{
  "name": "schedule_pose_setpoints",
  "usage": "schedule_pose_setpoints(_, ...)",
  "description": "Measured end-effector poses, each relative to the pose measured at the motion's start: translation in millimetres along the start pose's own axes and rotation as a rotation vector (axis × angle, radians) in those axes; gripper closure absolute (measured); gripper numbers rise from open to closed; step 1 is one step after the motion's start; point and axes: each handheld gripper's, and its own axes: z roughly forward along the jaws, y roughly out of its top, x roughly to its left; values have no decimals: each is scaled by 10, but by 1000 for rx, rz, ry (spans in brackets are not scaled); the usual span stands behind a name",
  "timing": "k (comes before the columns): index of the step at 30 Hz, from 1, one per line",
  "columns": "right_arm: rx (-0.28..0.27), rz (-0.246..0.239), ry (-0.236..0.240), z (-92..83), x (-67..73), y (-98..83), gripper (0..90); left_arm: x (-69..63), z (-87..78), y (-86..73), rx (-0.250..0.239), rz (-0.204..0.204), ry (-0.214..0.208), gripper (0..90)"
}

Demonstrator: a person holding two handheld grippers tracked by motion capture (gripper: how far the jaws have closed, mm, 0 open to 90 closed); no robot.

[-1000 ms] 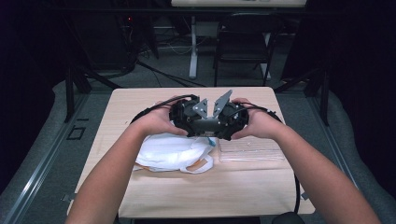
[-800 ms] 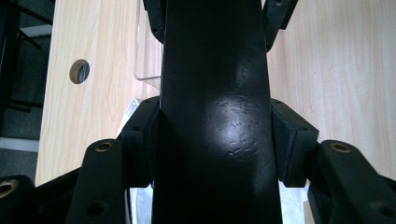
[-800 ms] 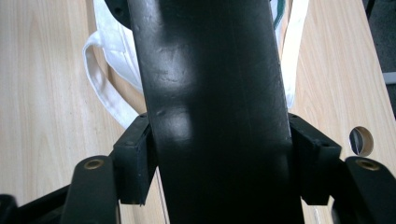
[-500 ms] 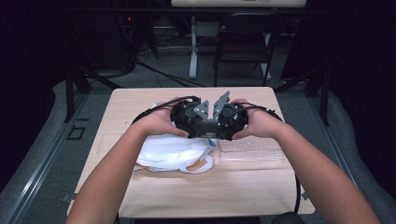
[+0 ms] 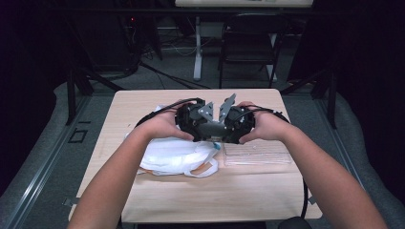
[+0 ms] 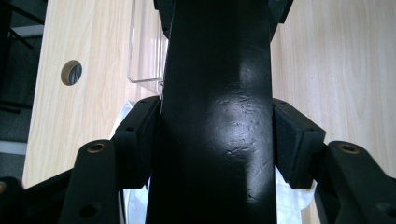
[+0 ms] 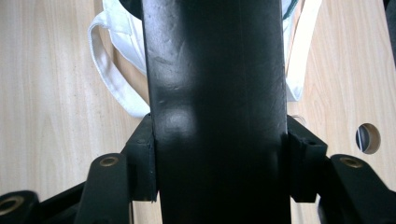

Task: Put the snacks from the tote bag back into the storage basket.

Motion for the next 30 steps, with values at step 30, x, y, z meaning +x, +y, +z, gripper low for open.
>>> schedule_pose_setpoints(30,31,-2,-23,37,-71,-76,416,52,-461,-426,-41,-128,97,333)
